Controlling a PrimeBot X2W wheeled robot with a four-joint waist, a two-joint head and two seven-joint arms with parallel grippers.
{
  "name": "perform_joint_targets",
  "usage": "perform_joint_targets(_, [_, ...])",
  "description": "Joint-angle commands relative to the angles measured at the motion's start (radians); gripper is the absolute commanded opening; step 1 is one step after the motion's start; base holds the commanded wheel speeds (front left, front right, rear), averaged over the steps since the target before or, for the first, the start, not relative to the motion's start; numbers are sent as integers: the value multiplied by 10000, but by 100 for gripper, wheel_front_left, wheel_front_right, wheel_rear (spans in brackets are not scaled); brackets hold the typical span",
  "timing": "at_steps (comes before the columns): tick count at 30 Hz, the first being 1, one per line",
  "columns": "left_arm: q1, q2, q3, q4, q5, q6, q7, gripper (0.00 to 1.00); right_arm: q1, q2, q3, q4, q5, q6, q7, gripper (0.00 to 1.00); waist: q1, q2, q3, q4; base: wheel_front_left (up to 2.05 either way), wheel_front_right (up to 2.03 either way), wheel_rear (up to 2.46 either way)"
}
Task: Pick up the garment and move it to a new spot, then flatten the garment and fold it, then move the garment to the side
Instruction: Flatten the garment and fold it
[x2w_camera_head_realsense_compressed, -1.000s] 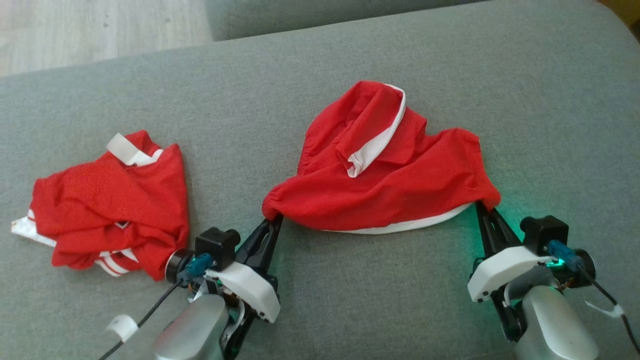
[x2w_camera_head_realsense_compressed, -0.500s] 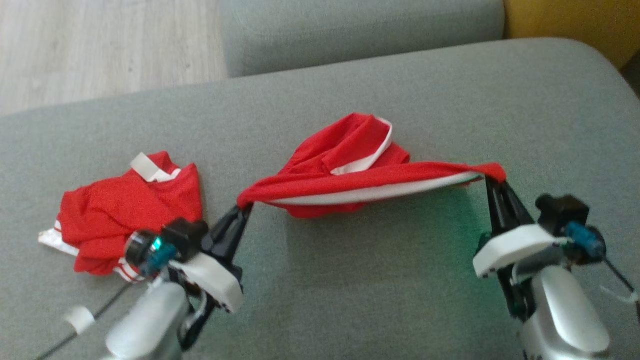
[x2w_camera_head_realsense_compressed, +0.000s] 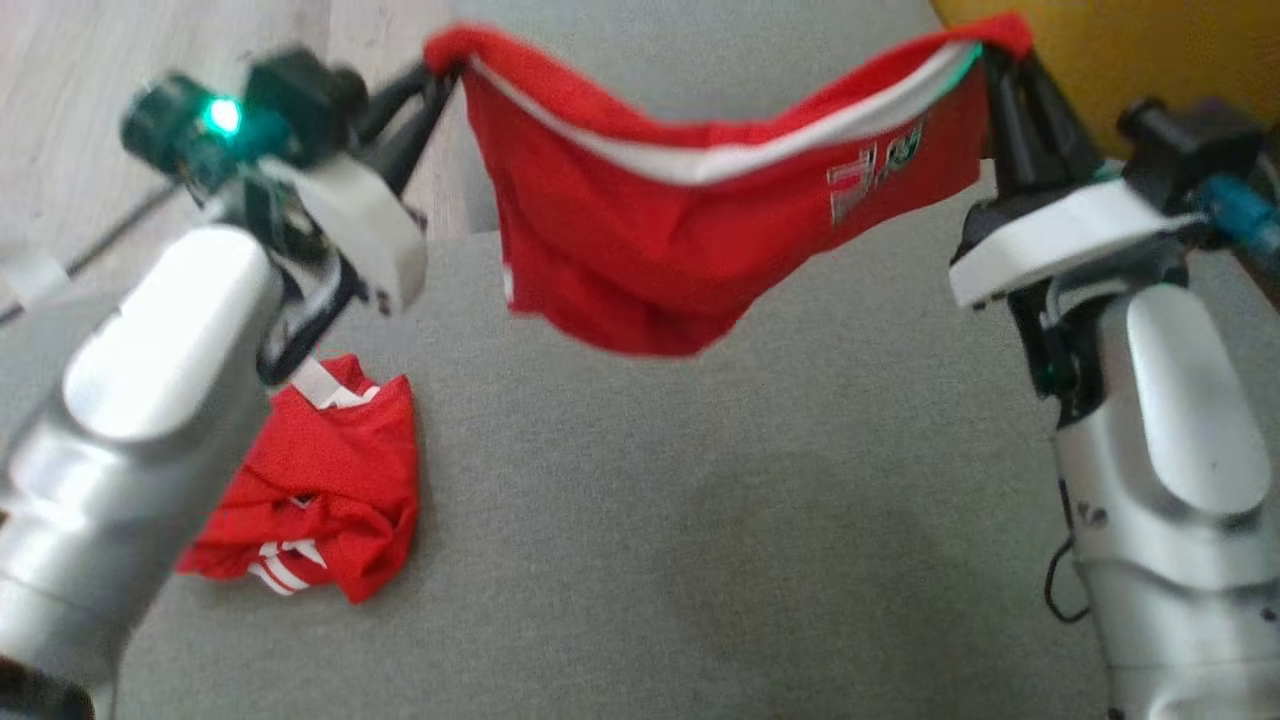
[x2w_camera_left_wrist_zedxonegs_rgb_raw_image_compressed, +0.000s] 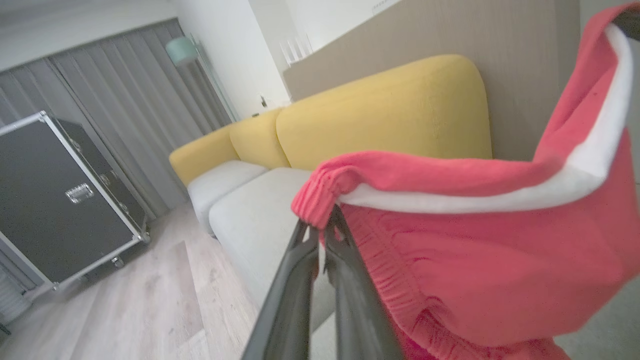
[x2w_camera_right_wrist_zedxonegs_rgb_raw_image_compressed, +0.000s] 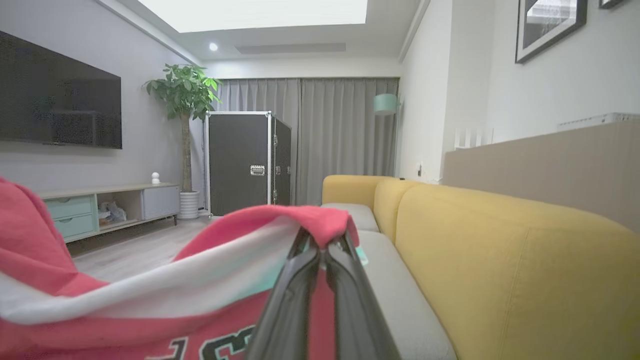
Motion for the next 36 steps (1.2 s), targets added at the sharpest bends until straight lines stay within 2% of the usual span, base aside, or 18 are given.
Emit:
perform_joint_targets(1, [-820, 453, 318, -210, -68, 22, 71, 0, -474, 48, 208, -339, -144, -7, 97, 0, 1, -1, -102, -29, 0, 0, 0])
perform_joint_targets(3, [-1018, 435, -193, -289, -274, 22, 317, 0, -491, 27, 699, -143, -281, -7, 502, 0, 1, -1, -174, -46, 0, 0, 0])
perform_joint_targets(5, [-1166, 523, -419, -416, -601, 21, 351, 0, -519, -71, 724, -15, -460, -7, 532, 0, 1, -1, -189, -59, 0, 0, 0])
perform_joint_targets(11, [-1263, 806, -266, -195, -1029, 21, 89, 0, -402, -46, -491, 343, -928, -7, 271, 0, 1, -1, -216, -1, 0, 0, 0])
perform_joint_targets(16, [-1335, 891, -404, -111, -1124, 20, 51, 0, -435, 33, -921, 498, -1294, -7, 85, 0, 1, -1, -209, 46, 0, 0, 0])
perform_joint_targets(28, [-1371, 1105, -511, -153, -1508, 42, 78, 0, -339, 128, -937, 520, -1461, -7, 207, 0, 1, -1, -218, 22, 0, 0, 0])
perform_joint_targets(36, [-1251, 1268, -575, -403, -1685, 129, 290, 0, -901, -61, -545, 686, -1282, -7, 540, 0, 1, -1, 558, -82, 0, 0, 0])
